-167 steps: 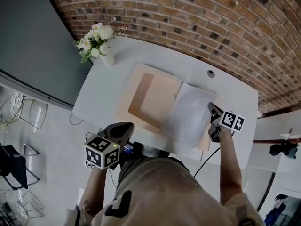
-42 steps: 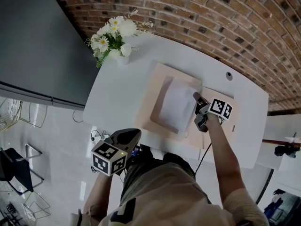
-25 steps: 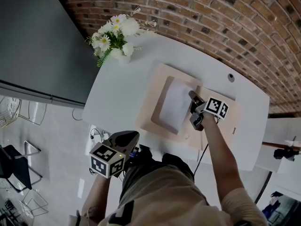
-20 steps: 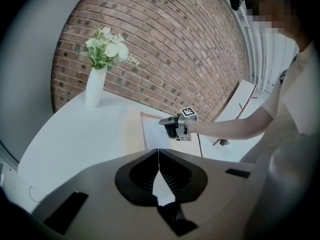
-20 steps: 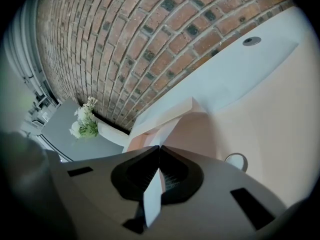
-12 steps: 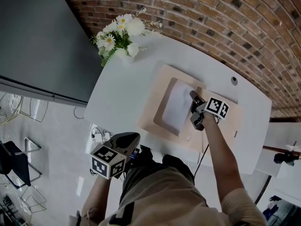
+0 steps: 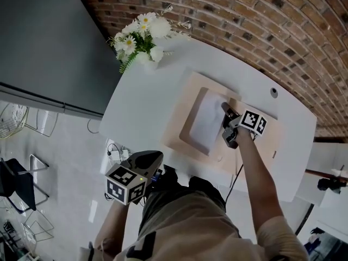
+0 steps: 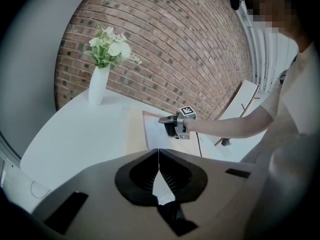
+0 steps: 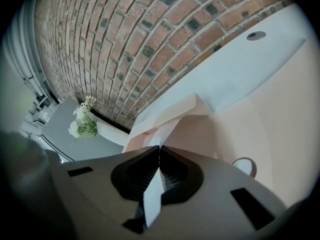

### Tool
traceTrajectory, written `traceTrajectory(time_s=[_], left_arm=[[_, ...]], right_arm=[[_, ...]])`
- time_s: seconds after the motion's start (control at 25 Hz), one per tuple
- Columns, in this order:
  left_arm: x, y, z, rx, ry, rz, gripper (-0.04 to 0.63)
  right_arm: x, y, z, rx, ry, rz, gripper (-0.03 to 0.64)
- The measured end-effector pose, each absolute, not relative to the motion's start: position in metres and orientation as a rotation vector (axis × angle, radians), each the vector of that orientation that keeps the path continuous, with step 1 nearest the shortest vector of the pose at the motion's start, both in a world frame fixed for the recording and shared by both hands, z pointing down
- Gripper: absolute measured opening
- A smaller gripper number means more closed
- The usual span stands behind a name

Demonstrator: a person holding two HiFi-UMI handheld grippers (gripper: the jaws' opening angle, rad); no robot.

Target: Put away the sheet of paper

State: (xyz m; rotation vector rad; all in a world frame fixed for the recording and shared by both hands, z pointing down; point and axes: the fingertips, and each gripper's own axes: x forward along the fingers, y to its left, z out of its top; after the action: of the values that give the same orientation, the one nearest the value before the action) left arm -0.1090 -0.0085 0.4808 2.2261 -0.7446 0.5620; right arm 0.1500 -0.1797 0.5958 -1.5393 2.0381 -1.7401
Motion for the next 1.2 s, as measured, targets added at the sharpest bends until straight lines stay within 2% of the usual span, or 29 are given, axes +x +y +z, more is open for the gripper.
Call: traceTrajectory(time_s=[1.2], left_arm=[[-0.104, -0.006, 0.471, 2.21, -0.825, 0.569, 0.017]], right_arm=[[0.139, -0.187, 0.601, -1.468, 2.055, -1.779, 0.024]])
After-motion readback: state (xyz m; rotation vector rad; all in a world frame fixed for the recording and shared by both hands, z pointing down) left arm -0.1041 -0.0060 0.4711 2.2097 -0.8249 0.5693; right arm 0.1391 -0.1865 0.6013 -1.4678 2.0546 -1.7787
